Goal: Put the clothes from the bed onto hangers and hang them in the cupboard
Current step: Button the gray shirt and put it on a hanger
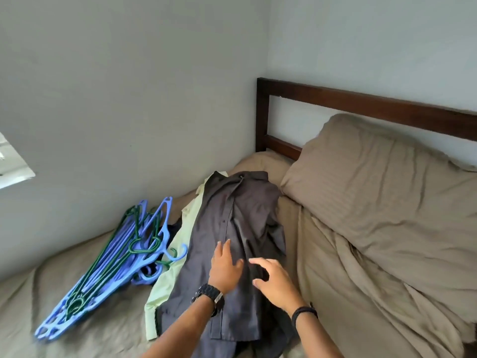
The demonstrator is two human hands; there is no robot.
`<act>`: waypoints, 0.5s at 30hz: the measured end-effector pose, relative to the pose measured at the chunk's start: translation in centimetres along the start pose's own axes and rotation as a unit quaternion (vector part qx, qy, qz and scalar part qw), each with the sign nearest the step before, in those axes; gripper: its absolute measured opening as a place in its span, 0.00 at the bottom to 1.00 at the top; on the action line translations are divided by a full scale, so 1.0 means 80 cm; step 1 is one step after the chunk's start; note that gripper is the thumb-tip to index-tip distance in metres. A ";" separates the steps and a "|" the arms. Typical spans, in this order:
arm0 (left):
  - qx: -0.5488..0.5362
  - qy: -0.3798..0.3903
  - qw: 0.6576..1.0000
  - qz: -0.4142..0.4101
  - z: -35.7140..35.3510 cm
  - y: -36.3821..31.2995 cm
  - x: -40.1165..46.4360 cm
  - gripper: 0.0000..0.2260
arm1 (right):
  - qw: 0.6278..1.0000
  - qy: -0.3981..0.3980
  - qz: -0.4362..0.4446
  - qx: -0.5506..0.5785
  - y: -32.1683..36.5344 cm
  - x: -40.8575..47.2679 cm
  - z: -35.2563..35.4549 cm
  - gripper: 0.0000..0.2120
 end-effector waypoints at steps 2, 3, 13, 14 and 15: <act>0.031 0.046 0.998 -0.042 -0.027 0.026 0.021 0.30 | 1.000 0.011 -0.018 0.003 -0.019 0.006 -0.049 0.25; 0.062 0.074 0.993 -0.073 -0.040 0.036 0.026 0.31 | 0.999 0.012 -0.030 0.001 -0.029 0.008 -0.070 0.26; -0.212 -0.014 0.972 -0.098 -0.012 0.067 0.033 0.19 | 0.973 -0.198 -0.051 0.107 -0.028 -0.050 -0.071 0.24; -0.241 -0.037 0.968 -0.065 0.000 0.069 0.033 0.24 | 0.981 -0.160 -0.065 0.093 -0.030 -0.064 -0.073 0.24; -0.252 -0.049 0.966 -0.043 0.009 0.069 0.033 0.30 | 0.987 -0.113 -0.083 0.081 -0.033 -0.080 -0.076 0.22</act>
Point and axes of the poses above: each hand's wrist, its own x-axis towards the middle knuckle, its own z-axis out of the back of the hand, y = z × x, the point moved 7 cm from there along x, towards the middle knuckle, and after that the axes turned 11 degrees about -y, right-handed, at the moved point
